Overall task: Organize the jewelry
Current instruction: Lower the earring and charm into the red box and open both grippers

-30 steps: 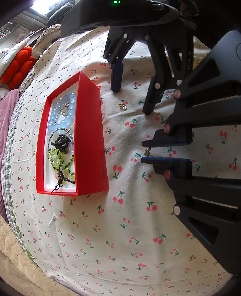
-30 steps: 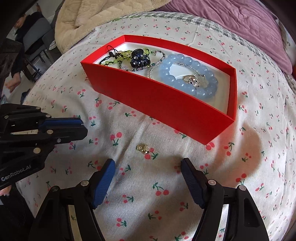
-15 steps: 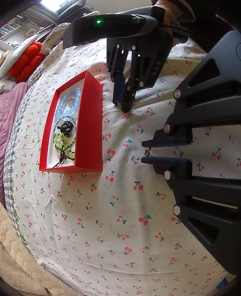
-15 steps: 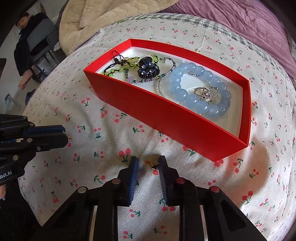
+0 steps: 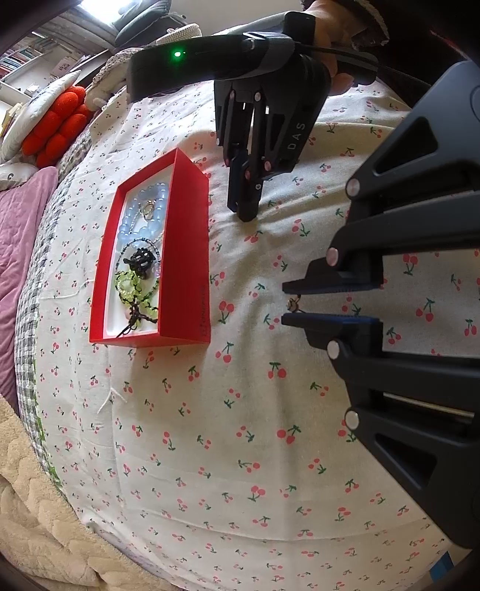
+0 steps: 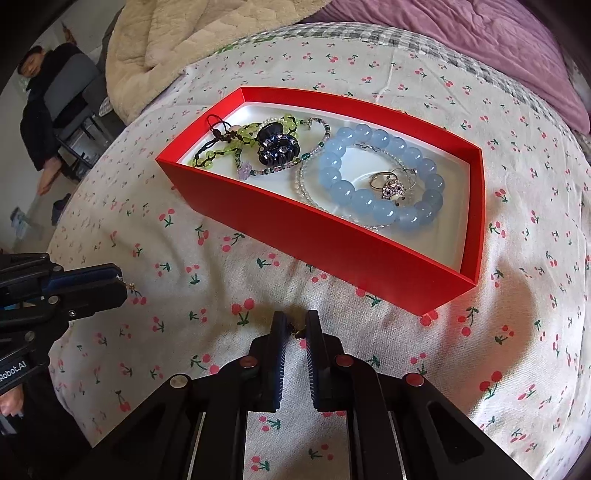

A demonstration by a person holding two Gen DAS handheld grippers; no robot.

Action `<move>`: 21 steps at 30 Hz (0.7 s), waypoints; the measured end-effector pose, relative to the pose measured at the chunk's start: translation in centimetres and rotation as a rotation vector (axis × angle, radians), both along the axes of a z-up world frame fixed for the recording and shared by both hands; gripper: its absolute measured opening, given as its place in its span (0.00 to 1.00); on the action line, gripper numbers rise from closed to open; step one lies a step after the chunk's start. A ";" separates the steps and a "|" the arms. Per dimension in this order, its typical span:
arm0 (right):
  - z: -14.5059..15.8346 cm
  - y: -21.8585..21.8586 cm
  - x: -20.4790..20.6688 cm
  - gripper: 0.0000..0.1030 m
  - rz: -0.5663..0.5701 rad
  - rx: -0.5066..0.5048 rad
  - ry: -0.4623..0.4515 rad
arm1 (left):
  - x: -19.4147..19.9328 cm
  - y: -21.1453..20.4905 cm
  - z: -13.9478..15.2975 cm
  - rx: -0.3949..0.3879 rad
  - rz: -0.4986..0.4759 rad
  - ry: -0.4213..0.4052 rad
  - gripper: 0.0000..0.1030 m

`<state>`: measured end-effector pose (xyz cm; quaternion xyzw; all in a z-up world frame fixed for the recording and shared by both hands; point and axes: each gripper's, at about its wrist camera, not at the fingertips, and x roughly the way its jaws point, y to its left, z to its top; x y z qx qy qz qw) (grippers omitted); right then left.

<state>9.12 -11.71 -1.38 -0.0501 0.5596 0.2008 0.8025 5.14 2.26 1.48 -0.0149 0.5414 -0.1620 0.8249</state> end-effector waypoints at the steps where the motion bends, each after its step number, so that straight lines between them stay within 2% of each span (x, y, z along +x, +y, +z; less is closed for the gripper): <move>1: 0.1 0.0 -0.1 0.10 -0.002 0.001 0.002 | 0.0 0.1 0.0 -0.001 0.002 -0.001 0.10; 11: 2.2 -1.3 -0.9 0.10 -0.063 0.034 0.053 | 0.7 0.6 1.1 -0.032 0.000 -0.027 0.11; 21: 6.4 -4.8 -0.7 0.10 -0.155 0.153 -0.036 | 3.7 0.9 2.8 -0.098 0.006 -0.072 0.11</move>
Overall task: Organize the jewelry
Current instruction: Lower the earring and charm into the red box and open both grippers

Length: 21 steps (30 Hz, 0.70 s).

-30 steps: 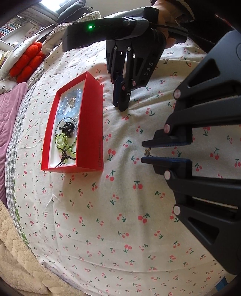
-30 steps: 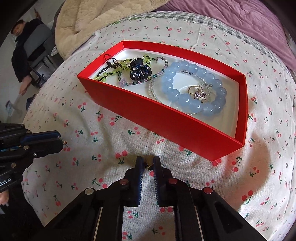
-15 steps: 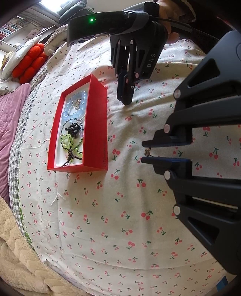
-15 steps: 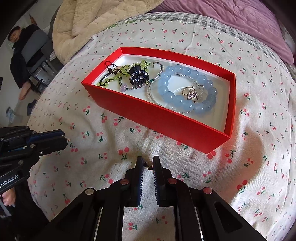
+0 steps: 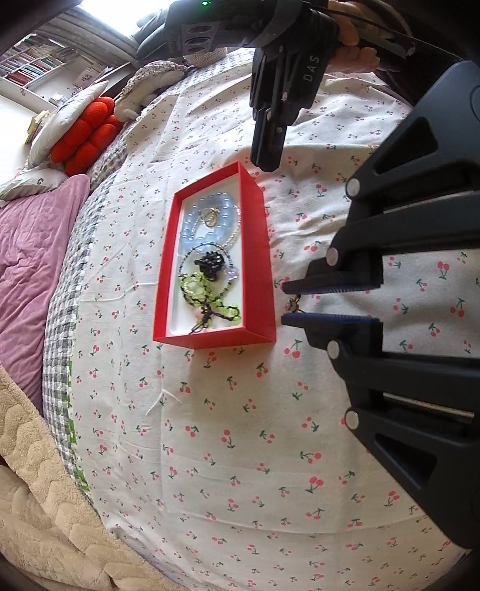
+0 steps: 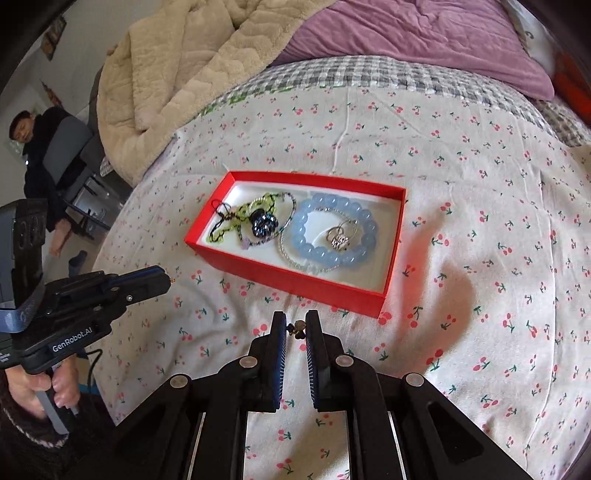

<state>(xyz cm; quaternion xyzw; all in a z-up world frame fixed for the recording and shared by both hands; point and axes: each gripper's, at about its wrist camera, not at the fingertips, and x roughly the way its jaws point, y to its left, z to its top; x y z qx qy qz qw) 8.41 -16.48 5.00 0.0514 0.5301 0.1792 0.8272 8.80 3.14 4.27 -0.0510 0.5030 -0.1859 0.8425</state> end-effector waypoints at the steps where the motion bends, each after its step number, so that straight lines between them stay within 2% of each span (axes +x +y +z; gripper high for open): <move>1: 0.2 -0.2 0.3 0.10 -0.009 0.007 -0.006 | 0.4 0.0 0.1 -0.008 0.001 -0.005 0.10; 8: 1.0 -0.9 1.8 0.10 -0.042 0.043 -0.028 | 2.9 -0.7 0.1 -0.054 0.005 -0.010 0.10; 13: 1.3 -1.6 3.0 0.10 -0.072 0.080 -0.049 | 4.0 -1.8 -0.1 -0.057 -0.008 -0.018 0.11; 21: 1.2 -1.6 4.7 0.10 -0.053 0.099 -0.077 | 5.1 -2.9 -0.1 -0.061 -0.023 -0.038 0.11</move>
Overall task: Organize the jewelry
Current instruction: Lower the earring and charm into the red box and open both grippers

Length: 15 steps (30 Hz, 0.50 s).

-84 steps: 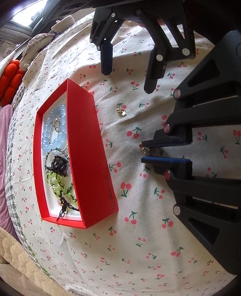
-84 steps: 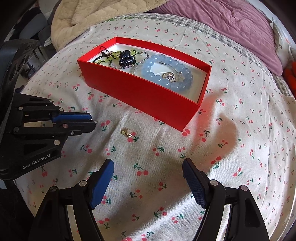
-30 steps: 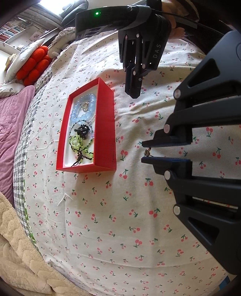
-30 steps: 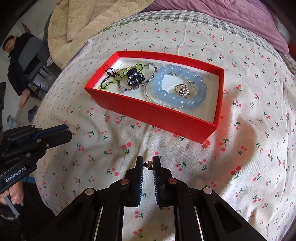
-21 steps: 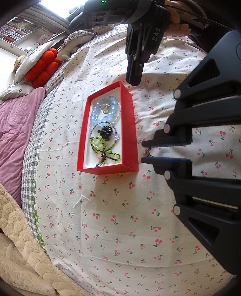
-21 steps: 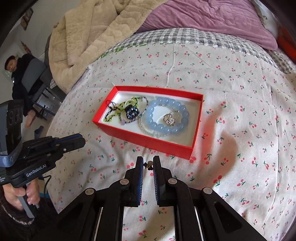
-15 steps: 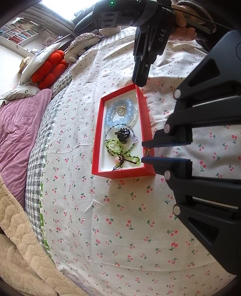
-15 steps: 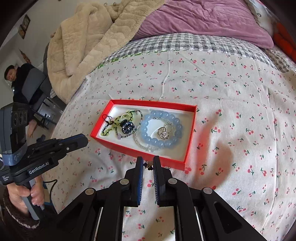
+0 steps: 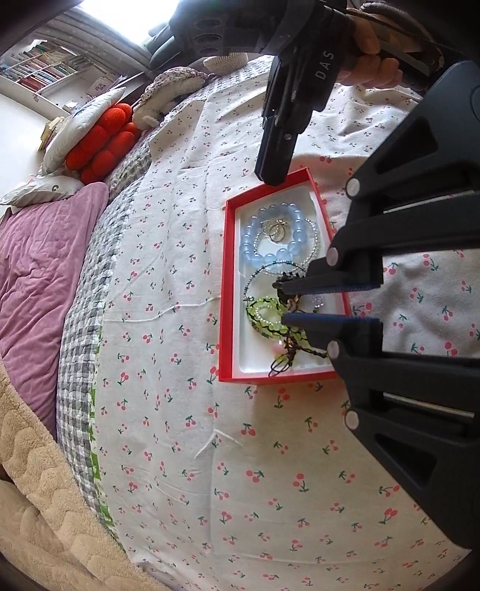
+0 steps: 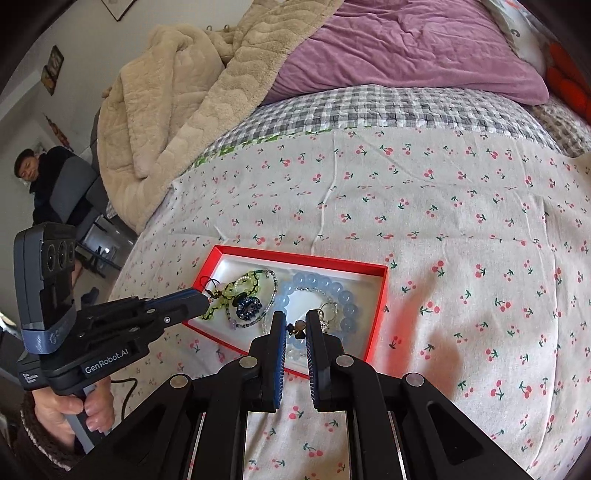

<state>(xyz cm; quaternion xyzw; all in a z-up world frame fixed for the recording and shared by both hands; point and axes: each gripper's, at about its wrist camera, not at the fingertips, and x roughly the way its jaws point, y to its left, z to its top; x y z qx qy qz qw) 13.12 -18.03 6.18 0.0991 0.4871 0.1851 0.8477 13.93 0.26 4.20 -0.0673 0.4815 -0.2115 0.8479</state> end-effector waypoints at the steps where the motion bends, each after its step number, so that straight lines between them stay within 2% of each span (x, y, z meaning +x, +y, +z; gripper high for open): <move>1: -0.1 0.0 0.2 0.10 -0.001 0.000 0.001 | 0.1 -0.1 0.0 0.004 -0.002 -0.005 0.11; 15: -0.8 -0.5 1.4 0.11 -0.032 0.025 -0.004 | 1.9 -0.2 -0.9 0.010 -0.001 0.008 0.11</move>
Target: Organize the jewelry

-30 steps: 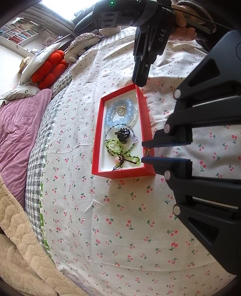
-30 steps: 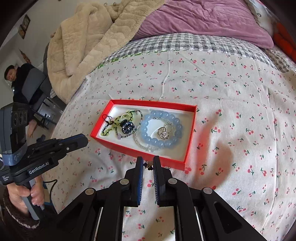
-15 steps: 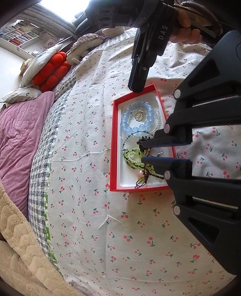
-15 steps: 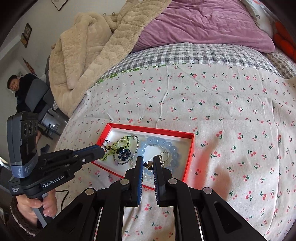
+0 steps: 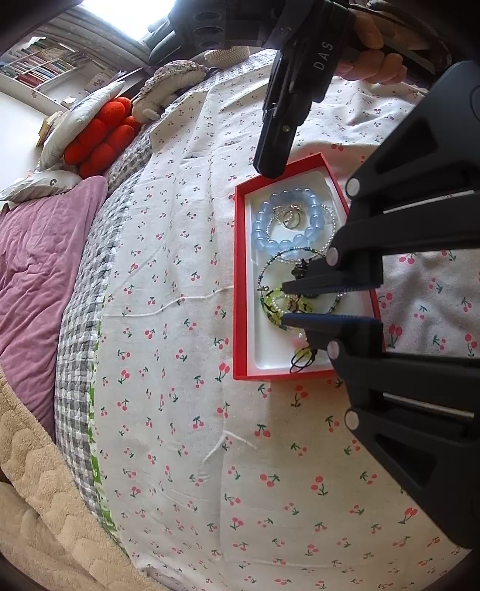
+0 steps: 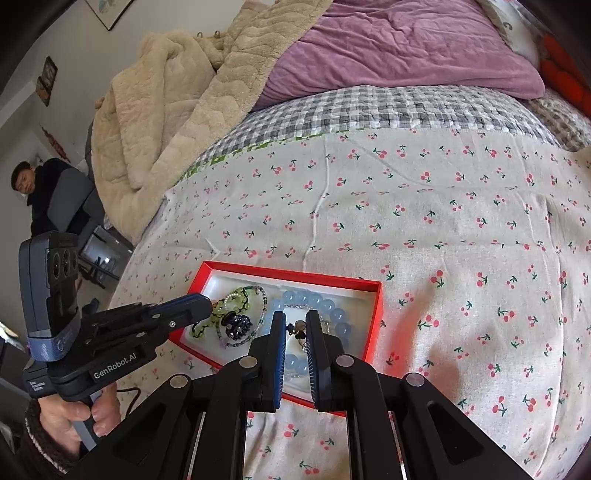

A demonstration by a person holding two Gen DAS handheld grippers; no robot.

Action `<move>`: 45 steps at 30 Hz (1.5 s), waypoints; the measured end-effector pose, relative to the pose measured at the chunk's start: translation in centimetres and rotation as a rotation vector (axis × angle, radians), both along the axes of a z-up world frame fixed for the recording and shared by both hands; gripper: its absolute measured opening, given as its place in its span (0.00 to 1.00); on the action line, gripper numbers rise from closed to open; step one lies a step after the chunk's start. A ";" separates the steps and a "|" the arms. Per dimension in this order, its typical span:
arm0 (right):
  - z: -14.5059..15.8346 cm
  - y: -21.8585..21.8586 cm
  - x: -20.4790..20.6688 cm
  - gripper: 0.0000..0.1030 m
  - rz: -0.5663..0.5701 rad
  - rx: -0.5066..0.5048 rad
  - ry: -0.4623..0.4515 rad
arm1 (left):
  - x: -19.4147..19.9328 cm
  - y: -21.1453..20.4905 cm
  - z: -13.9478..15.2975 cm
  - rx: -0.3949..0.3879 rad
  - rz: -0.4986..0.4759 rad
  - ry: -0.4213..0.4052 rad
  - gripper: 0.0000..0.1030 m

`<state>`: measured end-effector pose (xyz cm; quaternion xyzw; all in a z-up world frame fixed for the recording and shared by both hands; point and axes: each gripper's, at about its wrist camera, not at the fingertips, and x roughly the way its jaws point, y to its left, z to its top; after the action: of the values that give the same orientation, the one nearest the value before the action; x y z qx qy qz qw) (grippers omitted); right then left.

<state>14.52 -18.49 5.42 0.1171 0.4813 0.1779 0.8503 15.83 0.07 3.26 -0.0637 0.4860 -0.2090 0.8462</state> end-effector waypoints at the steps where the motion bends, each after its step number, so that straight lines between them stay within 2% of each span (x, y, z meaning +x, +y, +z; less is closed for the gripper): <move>1: -0.1 0.0 0.1 0.11 -0.002 0.000 -0.002 | 0.0 -0.1 0.0 0.001 -0.002 -0.002 0.11; 9: -0.3 -0.4 0.4 0.12 -0.021 0.055 0.012 | 0.5 0.4 0.5 -0.037 0.019 -0.015 0.11; 11: -0.5 -0.7 0.5 0.21 -0.031 0.092 0.023 | 0.5 0.5 0.7 -0.047 0.024 -0.024 0.13; 13: -0.6 -0.9 0.6 0.45 -0.053 0.108 0.049 | 0.3 0.4 1.0 -0.046 0.021 -0.034 0.28; 15: -0.4 -1.2 0.4 0.53 -0.064 0.129 0.058 | -0.1 0.3 1.4 -0.034 0.028 -0.054 0.52; 19: 0.7 -1.4 -0.5 0.58 -0.050 0.108 0.029 | -0.8 0.6 2.3 -0.030 0.042 -0.070 0.62; 23: 1.3 -2.0 -1.6 0.66 -0.068 0.077 0.025 | -1.8 1.4 2.4 0.015 0.118 -0.043 0.77; 25: 1.5 -2.2 -2.4 0.73 -0.099 0.017 0.030 | -2.8 1.4 2.0 0.074 0.152 -0.021 0.82; 28: 1.6 -2.1 -3.7 0.76 -0.144 -0.124 0.060 | -4.7 1.2 1.2 0.129 0.160 0.038 0.89; 30: 1.7 -2.0 -4.8 0.83 -0.144 -0.173 0.074 | -6.2 1.2 1.0 0.155 0.170 0.052 0.99; 32: 2.0 -2.0 -6.2 0.87 -0.145 -0.200 0.058 | -7.7 1.2 1.4 0.183 0.171 0.040 0.99; 34: 2.6 -1.6 -7.5 0.98 -0.145 -0.233 0.024 | -9.1 1.5 1.9 0.198 0.180 0.032 0.99; 35: 2.7 -1.2 -8.0 1.00 -0.144 -0.250 0.008 | -9.6 1.8 2.2 0.194 0.185 0.033 0.99; 40: 2.6 0.6 -9.8 1.00 -0.107 -0.325 -0.012 | -11.4 3.4 3.5 0.213 0.208 0.015 0.99; 45: 2.5 2.1 -11.1 1.00 -0.072 -0.310 0.008 | -12.6 4.5 3.8 0.239 0.229 0.015 0.99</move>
<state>3.38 -16.39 7.87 0.0024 0.5019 0.0706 0.8620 3.28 4.60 7.07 -0.0190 0.5032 -0.0516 0.8624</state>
